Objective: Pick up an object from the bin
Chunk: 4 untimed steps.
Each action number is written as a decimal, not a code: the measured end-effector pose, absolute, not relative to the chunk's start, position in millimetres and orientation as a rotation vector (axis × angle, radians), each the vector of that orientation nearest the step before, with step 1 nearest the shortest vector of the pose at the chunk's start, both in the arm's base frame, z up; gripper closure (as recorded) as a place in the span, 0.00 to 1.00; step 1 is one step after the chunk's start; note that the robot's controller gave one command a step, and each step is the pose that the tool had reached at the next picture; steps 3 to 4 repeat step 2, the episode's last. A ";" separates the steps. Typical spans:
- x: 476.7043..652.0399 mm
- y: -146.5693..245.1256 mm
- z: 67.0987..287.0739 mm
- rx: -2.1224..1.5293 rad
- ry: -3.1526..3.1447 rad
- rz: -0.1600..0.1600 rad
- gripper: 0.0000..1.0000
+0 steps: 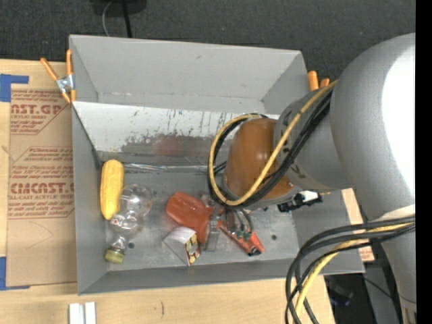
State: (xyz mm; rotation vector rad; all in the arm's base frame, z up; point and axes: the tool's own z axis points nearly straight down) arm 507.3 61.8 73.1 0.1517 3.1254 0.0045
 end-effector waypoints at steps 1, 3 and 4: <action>507.1 61.9 72.8 0.151 3.126 0.004 1.00; 513.8 66.2 213.3 0.171 3.122 0.005 1.00; 513.8 66.2 213.3 0.171 3.122 0.005 1.00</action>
Offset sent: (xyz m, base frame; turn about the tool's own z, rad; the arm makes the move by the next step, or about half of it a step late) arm 0.0059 0.0039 0.1402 0.0128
